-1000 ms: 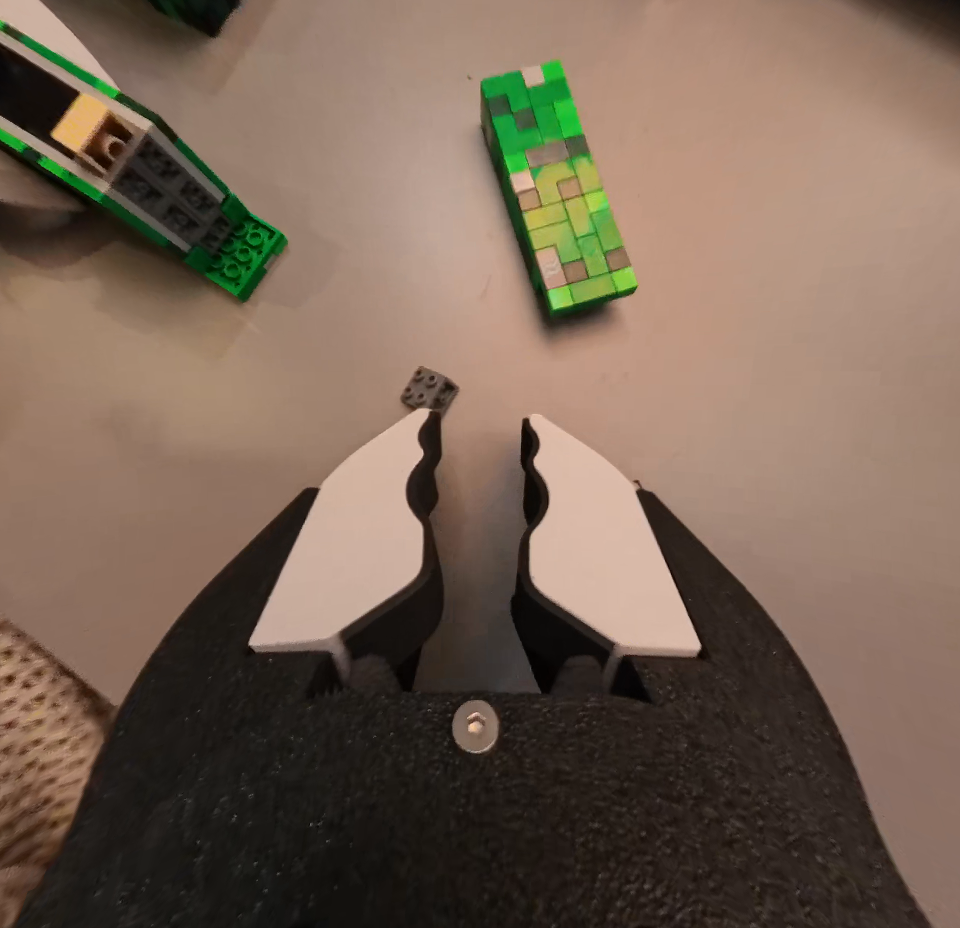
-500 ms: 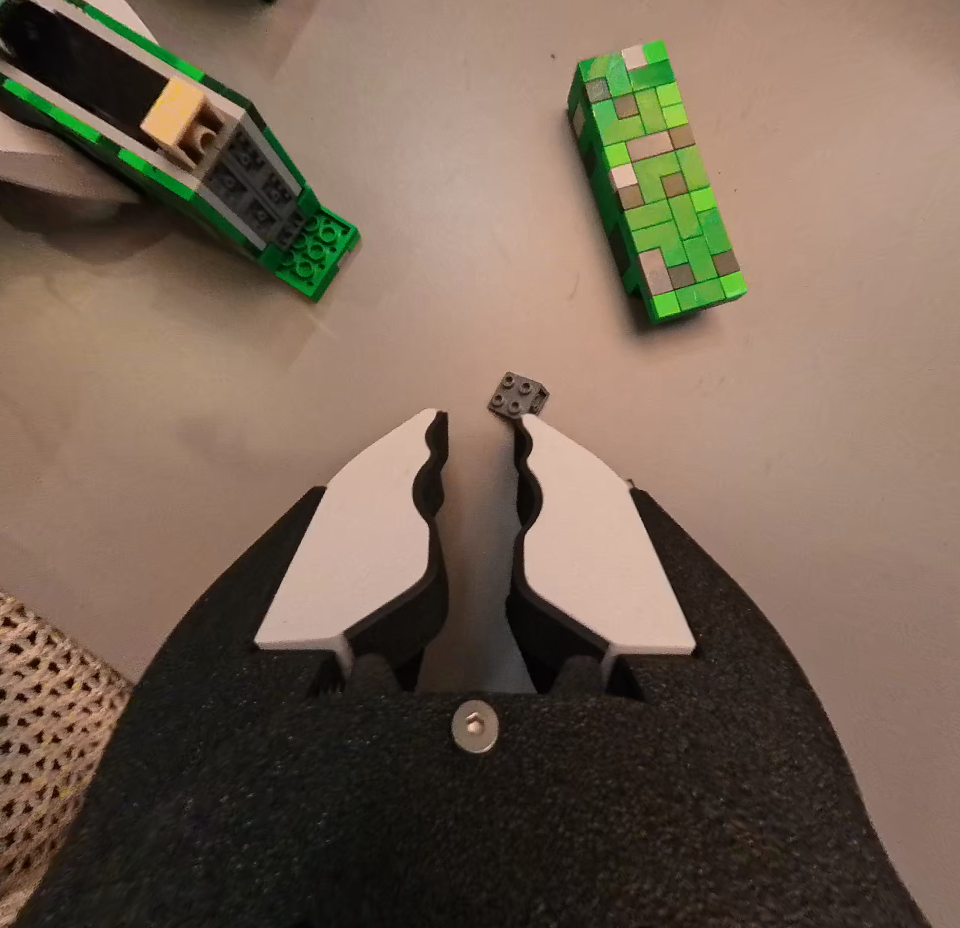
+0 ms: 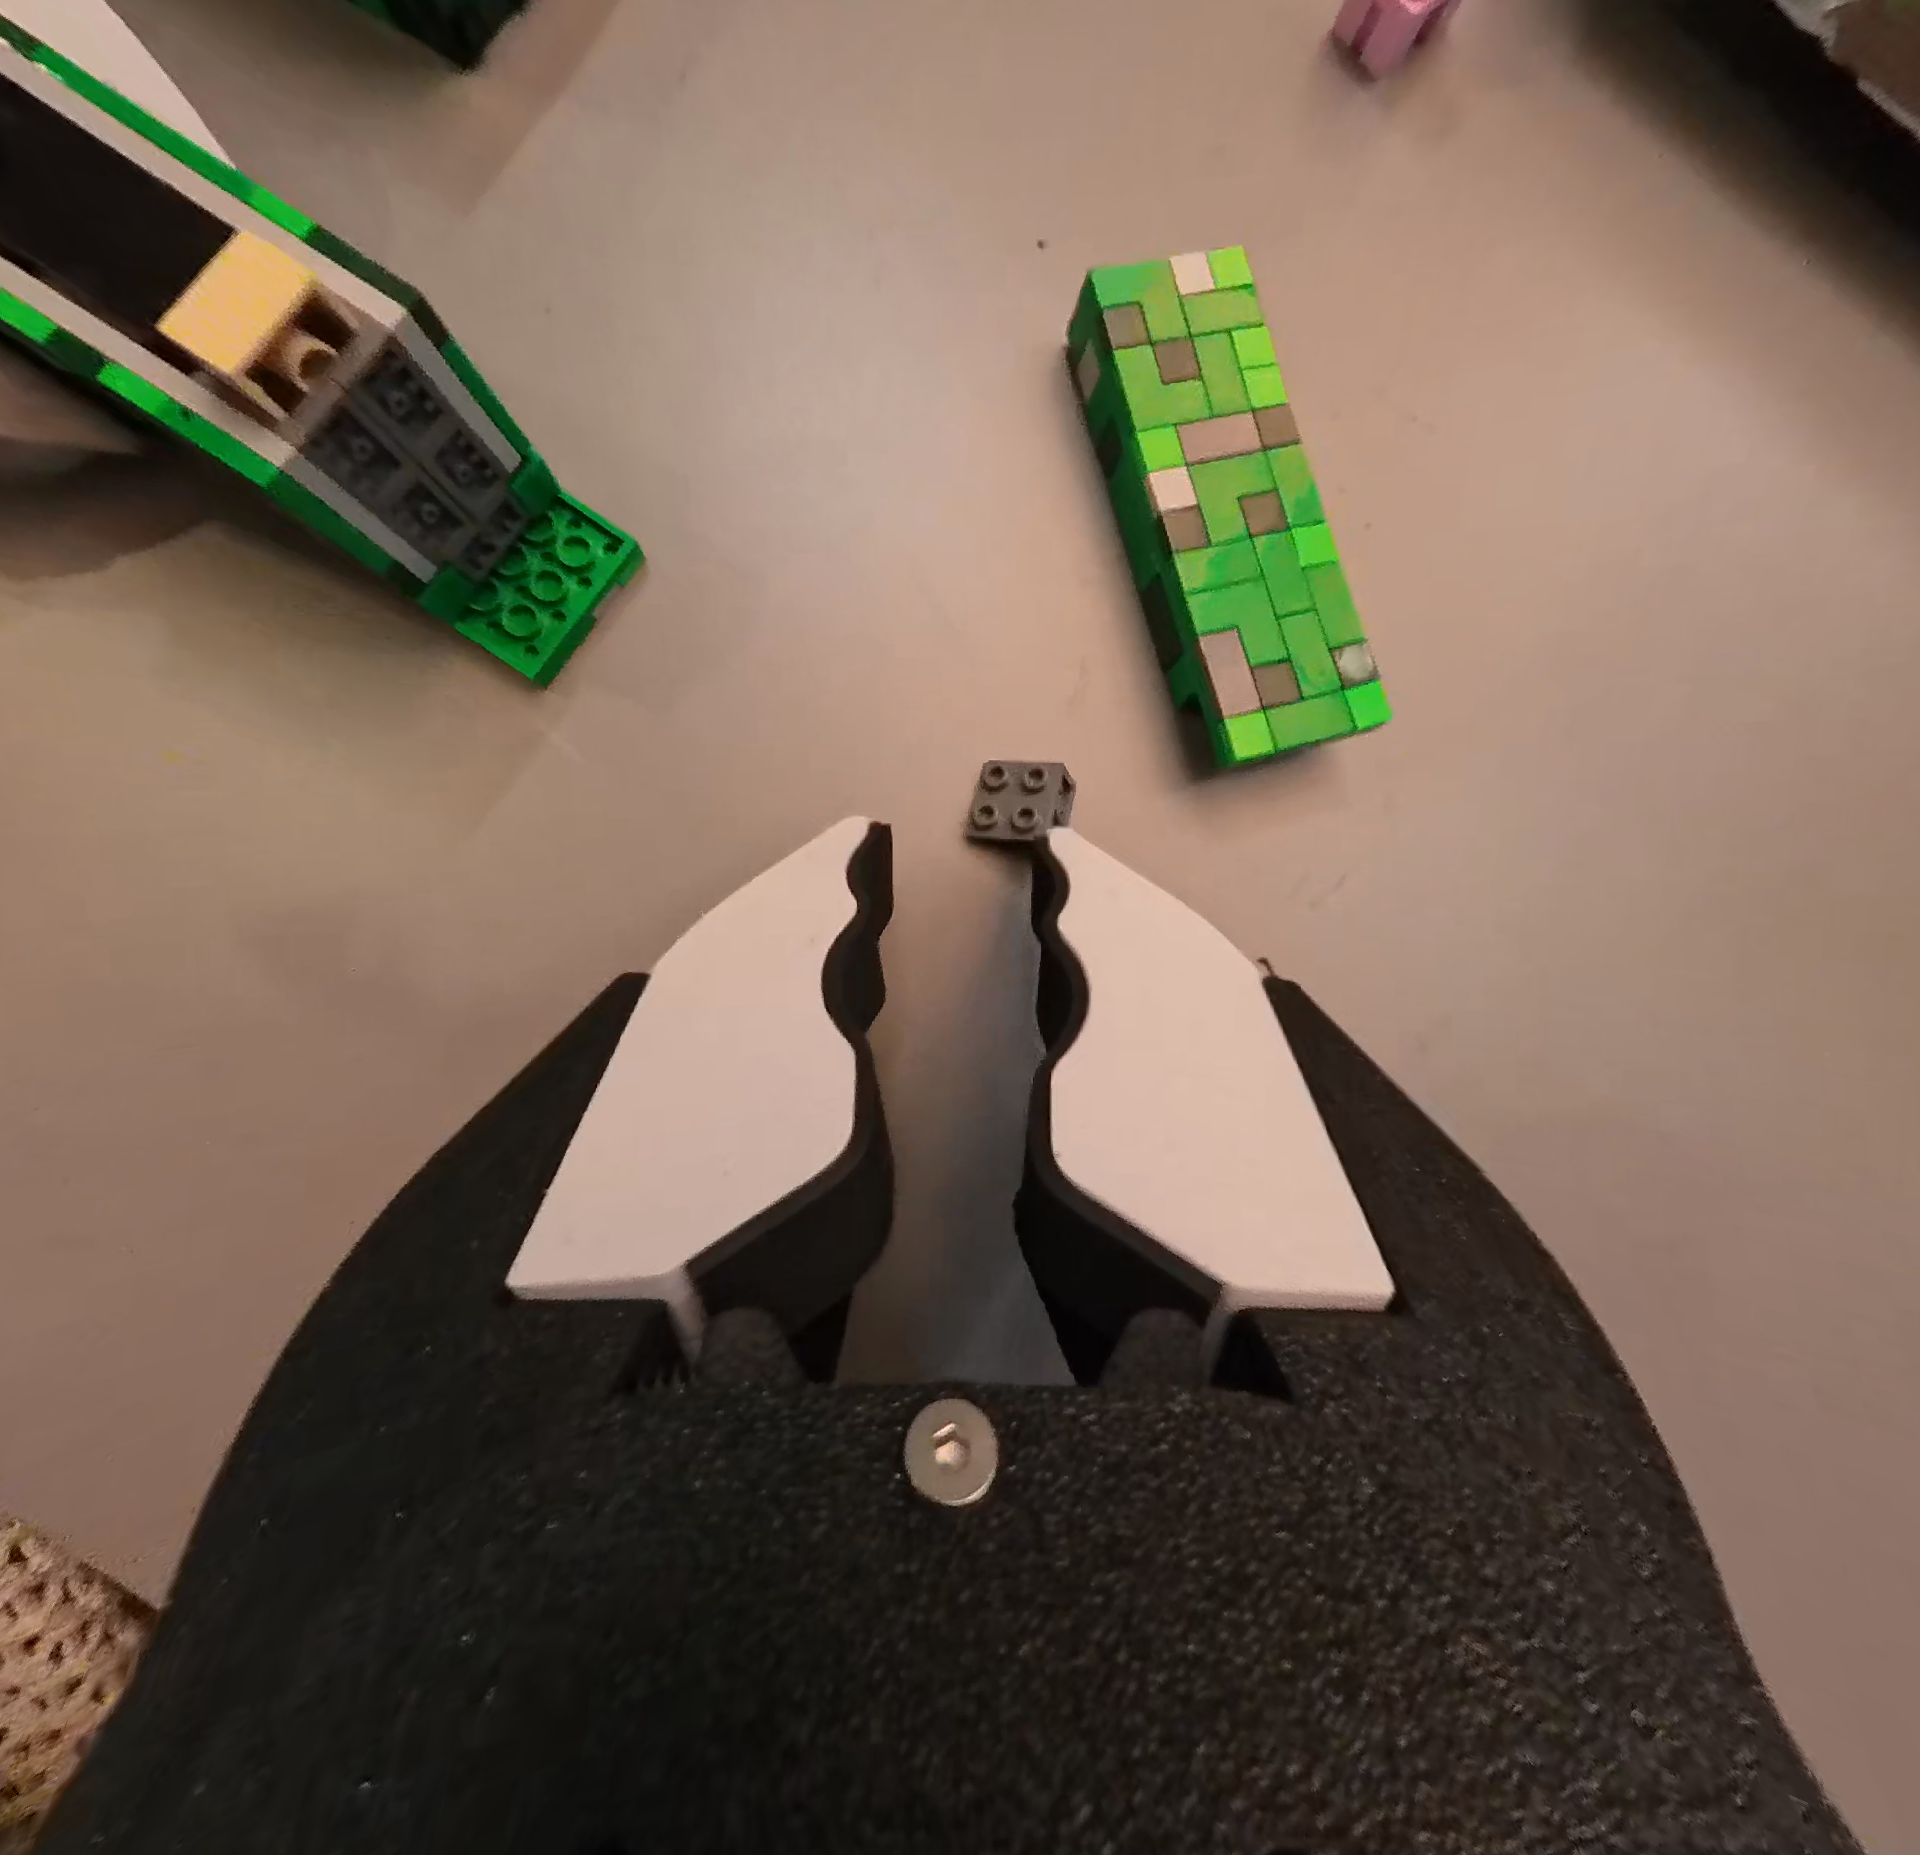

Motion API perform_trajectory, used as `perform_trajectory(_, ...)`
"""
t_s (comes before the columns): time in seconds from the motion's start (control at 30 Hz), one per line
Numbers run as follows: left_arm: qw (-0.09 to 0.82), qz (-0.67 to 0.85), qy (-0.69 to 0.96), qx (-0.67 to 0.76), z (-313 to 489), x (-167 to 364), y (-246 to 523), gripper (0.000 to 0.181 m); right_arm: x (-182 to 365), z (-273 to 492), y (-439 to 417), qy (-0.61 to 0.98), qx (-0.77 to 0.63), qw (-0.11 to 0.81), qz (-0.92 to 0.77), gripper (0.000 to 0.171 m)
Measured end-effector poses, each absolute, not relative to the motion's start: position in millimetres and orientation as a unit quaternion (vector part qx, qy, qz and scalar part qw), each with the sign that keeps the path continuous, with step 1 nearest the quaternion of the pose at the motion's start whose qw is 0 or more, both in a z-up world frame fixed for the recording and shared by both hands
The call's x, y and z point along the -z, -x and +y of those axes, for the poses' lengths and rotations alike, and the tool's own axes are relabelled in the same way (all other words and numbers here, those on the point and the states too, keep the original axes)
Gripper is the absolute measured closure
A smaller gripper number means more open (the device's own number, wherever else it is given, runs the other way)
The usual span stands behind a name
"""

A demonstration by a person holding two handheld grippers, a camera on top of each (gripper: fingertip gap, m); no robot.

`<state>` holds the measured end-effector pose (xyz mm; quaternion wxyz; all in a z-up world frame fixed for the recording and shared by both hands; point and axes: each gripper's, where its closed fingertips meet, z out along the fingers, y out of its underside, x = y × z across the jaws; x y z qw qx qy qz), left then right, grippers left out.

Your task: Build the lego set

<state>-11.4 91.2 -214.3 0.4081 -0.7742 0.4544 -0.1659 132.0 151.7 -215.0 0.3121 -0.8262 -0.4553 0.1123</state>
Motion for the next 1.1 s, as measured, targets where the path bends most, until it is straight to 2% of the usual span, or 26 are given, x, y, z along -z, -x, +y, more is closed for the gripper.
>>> perform_trajectory(0.33,0.407,0.456,0.774,0.164,90.9,215.0,11.1,0.142,213.7,165.1,-151.1,0.893,-0.081,0.305,-0.32,0.134)
perform_trajectory(0.5,0.407,0.457,0.774,0.163,90.7,215.3,11.1,0.142,215.6,170.5,-165.8,0.885,-0.003,0.319,-0.338,0.134)
perform_trajectory(0.7,0.407,0.46,0.773,0.158,90.3,215.9,11.0,0.142,208.0,183.1,-177.9,0.876,0.011,0.362,-0.319,0.14)
perform_trajectory(0.9,0.407,0.461,0.773,0.157,90.1,216.2,11.0,0.142,212.5,170.2,-178.9,0.904,-0.017,0.321,-0.282,0.139)
perform_trajectory(1.0,0.406,0.462,0.773,0.157,90.1,216.3,11.0,0.142,219.7,166.1,-185.2,0.909,0.019,0.298,-0.29,0.137)
perform_trajectory(1.1,0.407,0.463,0.772,0.154,89.9,216.6,11.0,0.142,221.7,168.5,-176.7,0.91,-0.019,0.299,-0.286,0.134)
